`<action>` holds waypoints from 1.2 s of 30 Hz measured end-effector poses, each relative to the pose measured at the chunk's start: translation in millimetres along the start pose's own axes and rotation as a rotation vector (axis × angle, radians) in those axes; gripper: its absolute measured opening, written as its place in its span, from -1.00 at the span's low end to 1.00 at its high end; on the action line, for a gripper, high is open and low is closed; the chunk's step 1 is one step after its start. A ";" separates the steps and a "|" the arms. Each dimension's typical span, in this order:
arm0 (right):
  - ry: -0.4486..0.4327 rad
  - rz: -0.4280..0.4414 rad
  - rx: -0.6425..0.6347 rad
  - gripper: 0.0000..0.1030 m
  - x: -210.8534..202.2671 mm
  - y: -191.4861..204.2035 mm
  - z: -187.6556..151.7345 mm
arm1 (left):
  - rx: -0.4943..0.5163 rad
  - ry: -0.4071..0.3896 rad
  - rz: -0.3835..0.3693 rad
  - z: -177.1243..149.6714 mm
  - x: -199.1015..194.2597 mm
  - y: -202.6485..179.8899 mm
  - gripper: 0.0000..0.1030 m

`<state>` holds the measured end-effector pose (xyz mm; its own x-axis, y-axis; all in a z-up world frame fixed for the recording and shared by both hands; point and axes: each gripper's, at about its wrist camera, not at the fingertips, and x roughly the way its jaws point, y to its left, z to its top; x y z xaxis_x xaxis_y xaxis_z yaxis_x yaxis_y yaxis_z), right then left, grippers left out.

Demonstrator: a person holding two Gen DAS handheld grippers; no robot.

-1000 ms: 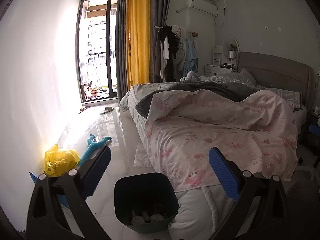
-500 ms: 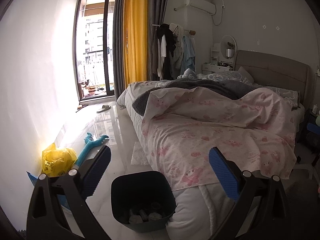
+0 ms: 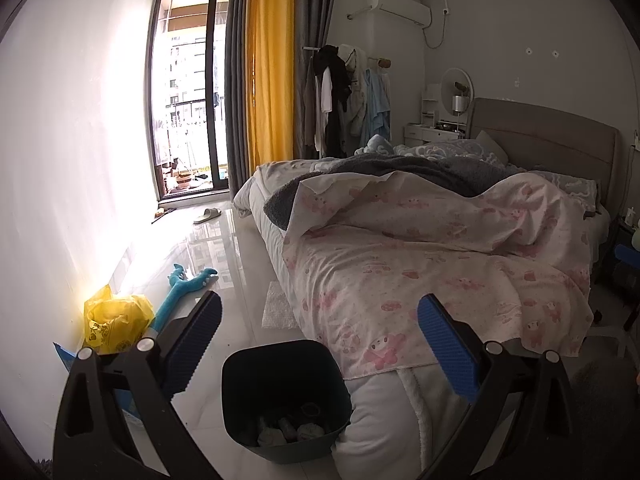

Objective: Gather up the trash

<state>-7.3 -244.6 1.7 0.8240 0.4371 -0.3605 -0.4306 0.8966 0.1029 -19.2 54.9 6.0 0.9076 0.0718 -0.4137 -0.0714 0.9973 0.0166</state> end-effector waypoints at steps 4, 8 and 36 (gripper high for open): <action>0.000 -0.001 0.000 0.93 -0.3 0.6 -0.2 | -0.001 0.001 0.000 0.0 0.0 -0.1 0.94; 0.000 -0.002 0.001 0.93 -0.6 1.0 -0.2 | -0.001 0.002 -0.002 -0.5 -0.3 -1.1 0.94; 0.000 -0.003 0.003 0.93 -1.5 2.5 -0.1 | -0.004 0.004 -0.002 -2.2 -0.2 -2.6 0.94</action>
<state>-9.6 -243.0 2.4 0.8255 0.4340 -0.3608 -0.4266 0.8984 0.1046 -20.1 52.3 4.1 0.9060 0.0694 -0.4175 -0.0708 0.9974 0.0122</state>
